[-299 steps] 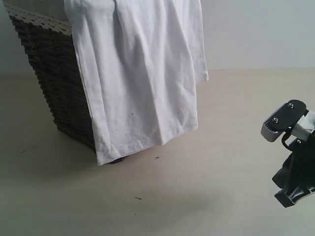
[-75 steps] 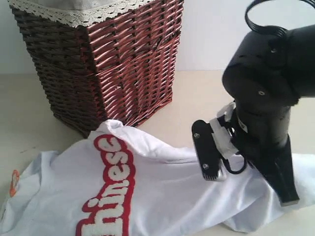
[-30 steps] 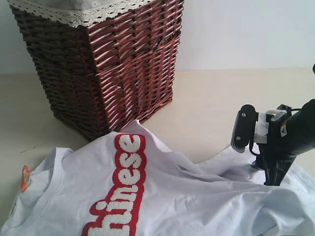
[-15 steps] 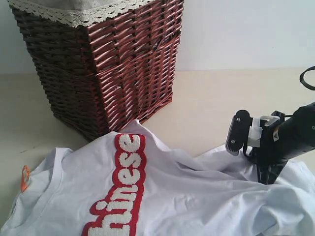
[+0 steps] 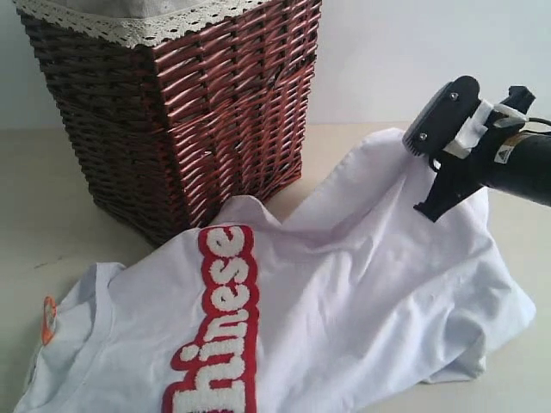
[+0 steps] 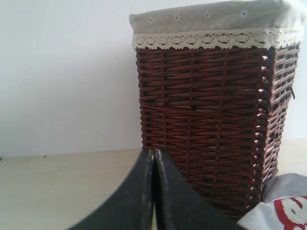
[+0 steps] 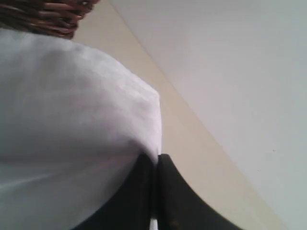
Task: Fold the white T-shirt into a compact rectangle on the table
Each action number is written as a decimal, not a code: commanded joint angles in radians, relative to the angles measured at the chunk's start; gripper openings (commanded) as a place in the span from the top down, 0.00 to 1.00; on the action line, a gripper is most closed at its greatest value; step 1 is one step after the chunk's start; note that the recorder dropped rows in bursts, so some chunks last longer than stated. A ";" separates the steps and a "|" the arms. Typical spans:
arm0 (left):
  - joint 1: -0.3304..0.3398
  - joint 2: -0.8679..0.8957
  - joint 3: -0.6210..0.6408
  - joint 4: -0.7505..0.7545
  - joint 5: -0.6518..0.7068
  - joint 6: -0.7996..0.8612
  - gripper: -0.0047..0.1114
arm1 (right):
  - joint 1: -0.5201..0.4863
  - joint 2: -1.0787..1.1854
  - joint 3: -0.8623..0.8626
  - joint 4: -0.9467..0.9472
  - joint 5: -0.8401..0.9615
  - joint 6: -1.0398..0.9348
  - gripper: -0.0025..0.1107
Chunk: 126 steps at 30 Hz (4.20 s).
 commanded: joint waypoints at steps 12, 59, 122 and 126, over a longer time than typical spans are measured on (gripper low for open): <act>0.002 -0.007 -0.001 -0.007 0.004 -0.002 0.96 | -0.027 0.281 -0.290 0.404 -0.042 -0.182 0.55; 0.002 -0.007 -0.001 -0.007 0.004 -0.002 0.96 | -0.027 0.015 0.102 0.332 0.761 -0.898 0.51; 0.002 -0.007 -0.001 -0.007 0.004 -0.002 0.96 | -0.027 -0.195 0.028 0.300 1.159 -0.698 0.84; 0.002 -0.007 -0.001 -0.007 0.004 -0.002 0.96 | -0.027 -0.184 0.028 0.300 1.123 -0.688 0.68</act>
